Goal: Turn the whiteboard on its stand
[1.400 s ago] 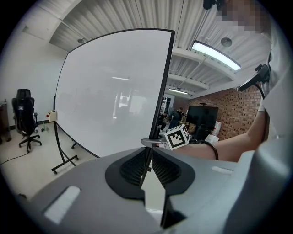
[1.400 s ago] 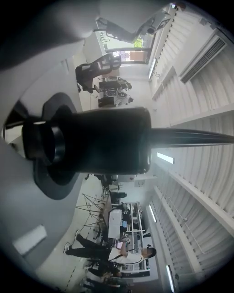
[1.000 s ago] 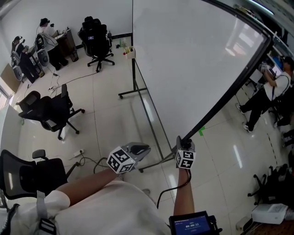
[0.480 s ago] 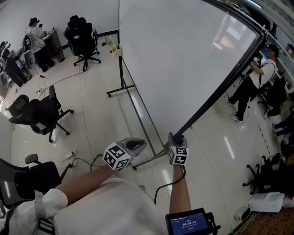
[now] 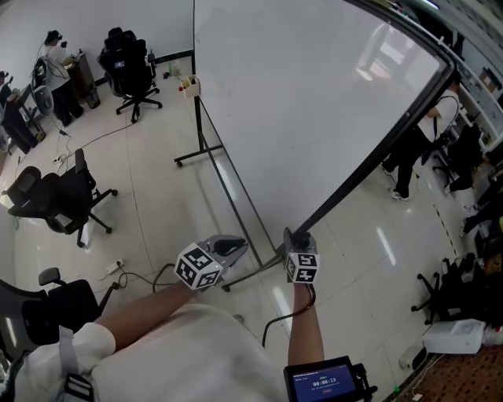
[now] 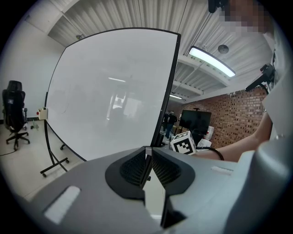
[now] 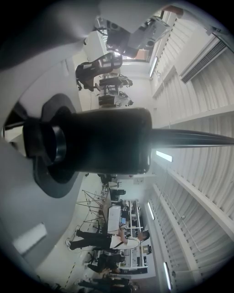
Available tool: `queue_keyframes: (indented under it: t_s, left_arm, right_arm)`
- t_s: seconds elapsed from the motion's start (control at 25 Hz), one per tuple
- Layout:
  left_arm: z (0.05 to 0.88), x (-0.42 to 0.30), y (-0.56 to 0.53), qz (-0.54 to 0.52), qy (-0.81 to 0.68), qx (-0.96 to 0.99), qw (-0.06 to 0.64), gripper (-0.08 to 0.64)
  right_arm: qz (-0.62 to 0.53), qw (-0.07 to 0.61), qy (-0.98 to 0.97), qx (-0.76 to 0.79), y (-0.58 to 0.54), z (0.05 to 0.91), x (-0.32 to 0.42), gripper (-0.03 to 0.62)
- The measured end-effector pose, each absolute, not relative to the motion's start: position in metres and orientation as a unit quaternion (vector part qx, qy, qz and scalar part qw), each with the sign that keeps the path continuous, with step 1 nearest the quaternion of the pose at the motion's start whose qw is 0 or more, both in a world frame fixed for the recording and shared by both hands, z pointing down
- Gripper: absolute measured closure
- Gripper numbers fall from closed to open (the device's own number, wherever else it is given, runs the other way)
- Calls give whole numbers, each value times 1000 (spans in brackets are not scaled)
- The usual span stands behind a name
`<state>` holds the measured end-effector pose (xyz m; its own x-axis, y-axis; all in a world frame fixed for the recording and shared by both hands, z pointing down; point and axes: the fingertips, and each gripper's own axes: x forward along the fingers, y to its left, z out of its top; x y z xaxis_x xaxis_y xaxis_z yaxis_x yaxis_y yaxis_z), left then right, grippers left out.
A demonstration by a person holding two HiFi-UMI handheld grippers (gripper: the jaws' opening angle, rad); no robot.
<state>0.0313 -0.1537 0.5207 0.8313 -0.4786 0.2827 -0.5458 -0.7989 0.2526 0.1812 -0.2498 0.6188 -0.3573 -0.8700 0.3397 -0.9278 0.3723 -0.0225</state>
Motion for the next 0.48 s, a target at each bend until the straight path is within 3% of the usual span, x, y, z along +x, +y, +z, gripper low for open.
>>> queue_keyframes:
  t_s: [0.48]
  left_arm:
    - [518,42,-154,99,-267,945,162,499]
  right_arm:
    - [107,137,-815,552,-236,619,192,442]
